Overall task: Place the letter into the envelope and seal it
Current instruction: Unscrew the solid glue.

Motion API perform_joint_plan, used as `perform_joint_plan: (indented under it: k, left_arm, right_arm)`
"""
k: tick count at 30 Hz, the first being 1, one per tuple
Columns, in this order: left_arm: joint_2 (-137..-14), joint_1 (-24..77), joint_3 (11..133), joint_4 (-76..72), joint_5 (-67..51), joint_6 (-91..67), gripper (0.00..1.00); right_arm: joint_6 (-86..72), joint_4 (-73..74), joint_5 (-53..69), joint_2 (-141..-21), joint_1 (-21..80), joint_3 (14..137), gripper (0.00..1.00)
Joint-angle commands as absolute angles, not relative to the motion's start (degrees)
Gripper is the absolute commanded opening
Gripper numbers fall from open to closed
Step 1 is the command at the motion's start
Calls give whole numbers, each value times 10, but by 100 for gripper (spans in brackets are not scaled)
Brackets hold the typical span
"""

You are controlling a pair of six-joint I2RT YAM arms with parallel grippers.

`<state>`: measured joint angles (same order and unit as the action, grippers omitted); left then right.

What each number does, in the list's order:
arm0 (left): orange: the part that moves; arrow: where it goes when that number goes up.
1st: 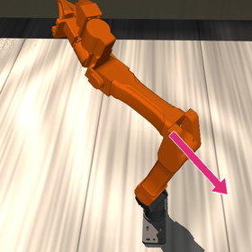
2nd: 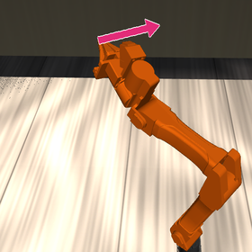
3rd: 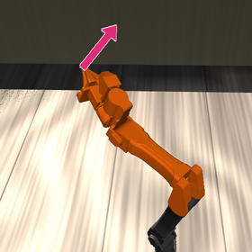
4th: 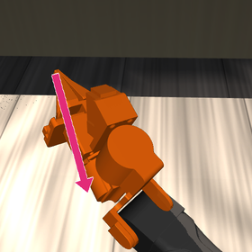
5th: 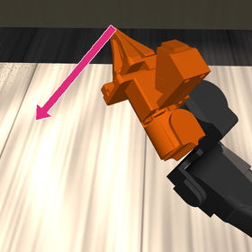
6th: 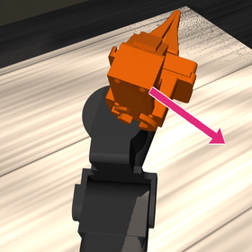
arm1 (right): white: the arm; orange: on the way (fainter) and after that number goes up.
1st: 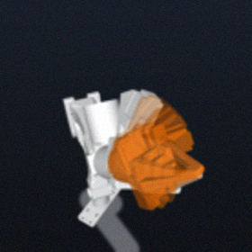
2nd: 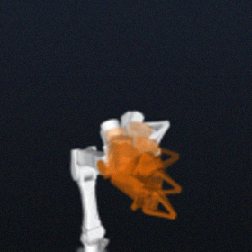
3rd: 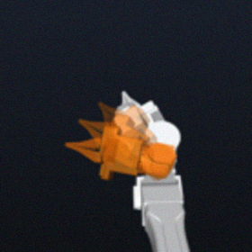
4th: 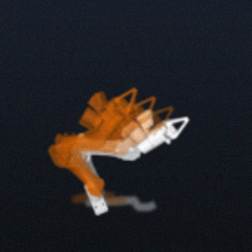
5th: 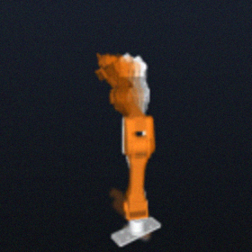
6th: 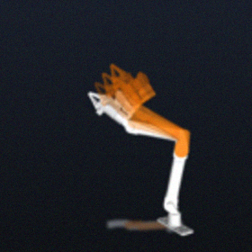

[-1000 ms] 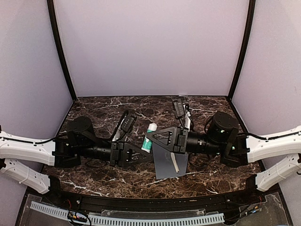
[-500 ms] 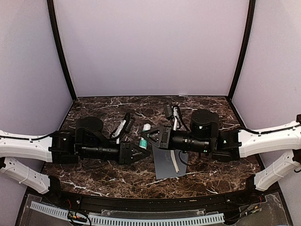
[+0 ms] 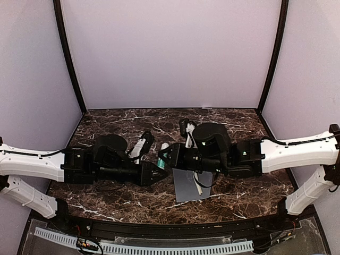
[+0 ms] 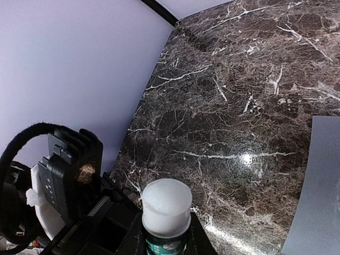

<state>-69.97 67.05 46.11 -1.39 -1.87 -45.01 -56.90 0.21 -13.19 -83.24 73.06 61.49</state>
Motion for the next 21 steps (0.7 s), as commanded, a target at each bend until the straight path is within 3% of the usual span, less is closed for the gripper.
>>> perform_joint_plan:
  k: [1, 6, 11, 16, 21]
  left_arm:
    - [-696, 664, 469, -28, 5, -460, 0]
    - [-672, 664, 442, -75, -21, -478, 0]
    - [-648, 663, 409, -124, -58, -483, 0]
    - [-637, 663, 397, -188, -134, -455, 0]
    - [-632, 663, 388, -279, -229, -447, 0]
  right_arm:
    - [-571, 5, -122, -808, 747, 615, 8]
    - [-555, -52, -96, -756, 746, 570, 39]
    - [-515, -118, -46, -698, 746, 521, 64]
    - [-511, -194, -24, -641, 738, 458, 79]
    - [-520, -316, 44, -620, 717, 395, 85]
